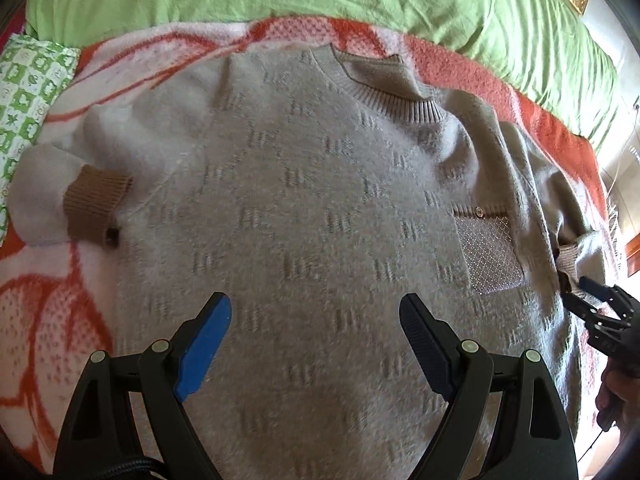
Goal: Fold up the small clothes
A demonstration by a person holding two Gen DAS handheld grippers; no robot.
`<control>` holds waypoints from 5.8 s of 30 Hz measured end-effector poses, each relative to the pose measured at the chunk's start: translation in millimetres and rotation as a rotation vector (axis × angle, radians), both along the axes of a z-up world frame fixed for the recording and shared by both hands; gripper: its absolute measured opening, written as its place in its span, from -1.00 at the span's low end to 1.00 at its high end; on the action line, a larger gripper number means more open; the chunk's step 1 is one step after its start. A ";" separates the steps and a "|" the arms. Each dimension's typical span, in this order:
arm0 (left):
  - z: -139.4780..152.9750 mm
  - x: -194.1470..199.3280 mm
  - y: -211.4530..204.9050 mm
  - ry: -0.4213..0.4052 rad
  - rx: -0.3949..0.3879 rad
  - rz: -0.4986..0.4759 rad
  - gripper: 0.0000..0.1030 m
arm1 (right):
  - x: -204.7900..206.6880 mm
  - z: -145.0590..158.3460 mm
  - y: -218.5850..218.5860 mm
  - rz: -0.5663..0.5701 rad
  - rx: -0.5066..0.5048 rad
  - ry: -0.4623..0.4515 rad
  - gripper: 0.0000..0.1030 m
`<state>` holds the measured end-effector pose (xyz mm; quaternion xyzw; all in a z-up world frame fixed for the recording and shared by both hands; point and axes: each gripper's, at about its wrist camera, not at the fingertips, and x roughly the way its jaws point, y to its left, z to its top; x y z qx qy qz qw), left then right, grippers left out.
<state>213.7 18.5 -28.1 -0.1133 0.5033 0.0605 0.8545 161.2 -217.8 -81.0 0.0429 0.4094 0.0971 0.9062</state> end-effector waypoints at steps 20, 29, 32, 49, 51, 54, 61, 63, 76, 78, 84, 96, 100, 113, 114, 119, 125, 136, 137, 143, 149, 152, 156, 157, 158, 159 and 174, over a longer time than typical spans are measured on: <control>3.1 -16.8 26.7 -0.010 -0.152 0.000 0.68 | 52.5 101.1 84.7 0.272 0.630 -0.152 -0.87; -21.0 -14.5 55.0 0.055 -0.229 0.073 0.68 | 84.3 66.2 169.5 0.378 0.696 0.090 -0.26; -37.3 -1.6 57.1 0.099 -0.285 0.088 0.68 | 76.2 60.6 140.9 0.334 0.717 0.068 -0.24; 33.0 33.5 33.5 -0.204 -0.153 -0.022 -0.91 | 16.9 32.7 9.7 -0.089 0.705 -0.056 -0.24; 39.8 22.6 60.0 -0.221 -0.103 0.030 -0.91 | 12.8 26.2 -7.5 -0.148 0.699 -0.062 -0.23; 19.6 15.6 96.6 -0.153 -0.139 0.080 -0.91 | 12.2 14.1 -22.4 -0.211 0.701 -0.043 -0.23; 8.0 -3.9 134.1 -0.134 -0.129 0.231 -0.94 | 43.0 1.4 -30.0 -0.251 0.642 -0.033 -0.18; 2.5 -0.9 143.2 -0.109 -0.173 0.253 -0.96 | 52.5 2.6 -32.1 -0.254 0.628 -0.046 -0.01; -31.5 29.7 99.5 0.063 -0.230 0.181 0.17 | 79.6 2.9 -37.0 -0.246 0.633 -0.049 0.10; -28.8 26.5 103.1 0.075 -0.186 0.221 0.14 | 79.9 0.6 -38.9 -0.251 0.644 -0.045 0.10; -37.1 21.9 122.1 0.061 -0.300 0.277 0.06 | 75.7 1.6 -45.7 -0.256 0.642 -0.061 0.10; 2.9 18.6 106.3 -0.123 -0.131 0.192 -0.87 | 79.3 12.7 -47.8 -0.274 0.600 -0.088 0.13; -25.1 18.9 122.3 -0.047 -0.173 0.218 -0.87 | 94.2 5.3 -40.9 -0.266 0.608 -0.040 0.13; -34.1 50.3 73.9 -0.029 -0.175 0.088 -0.86 | 125.6 37.6 -57.0 -0.232 0.420 -0.084 -0.87; -36.4 55.8 67.4 -0.029 -0.162 0.079 -0.86 | 129.9 35.5 -61.9 -0.237 0.398 -0.069 -0.87; -51.1 59.8 72.1 -0.011 -0.170 0.098 -0.85 | 147.8 0.7 -51.9 -0.235 0.297 0.017 -0.87; -36.8 48.3 87.5 -0.008 -0.194 0.102 -0.55 | 139.0 7.5 -56.6 -0.292 0.311 0.030 -0.50; -7.8 -34.6 165.2 -0.014 -0.056 0.369 0.25 | 52.6 39.9 -21.2 -0.181 0.483 -0.056 0.09; -7.8 -37.0 173.0 -0.011 -0.066 0.388 0.31 | 48.5 39.6 -8.5 -0.164 0.490 -0.041 0.09; -21.0 -29.8 204.4 0.043 -0.213 0.486 0.57 | 28.9 25.1 30.9 -0.112 0.537 0.035 0.10; -45.5 -10.4 212.9 0.030 -0.336 0.557 -0.46 | 17.7 23.3 47.5 -0.073 0.514 0.060 0.09; -34.9 -10.1 206.0 -0.010 -0.303 0.558 -0.75 | 14.2 23.0 47.2 -0.075 0.495 0.063 0.09; 0.6 -13.0 181.3 -0.092 -0.265 0.489 -0.80 | 11.1 20.5 44.5 -0.080 0.482 0.062 0.09; 10.9 -14.1 172.0 -0.118 -0.274 0.464 -0.80 | 10.0 19.4 43.4 -0.081 0.485 0.062 0.09; 18.2 -12.7 164.2 -0.136 -0.281 0.441 -0.80 | 9.4 18.5 42.9 -0.081 0.487 0.063 0.09; 26.3 -10.6 153.4 -0.159 -0.296 0.415 -0.80 | 9.9 17.8 43.6 -0.081 0.488 0.062 0.09; -3.9 110.9 -61.4 -0.086 -0.411 -0.158 -0.74 | 7.7 17.6 10.3 -0.213 0.492 0.031 0.09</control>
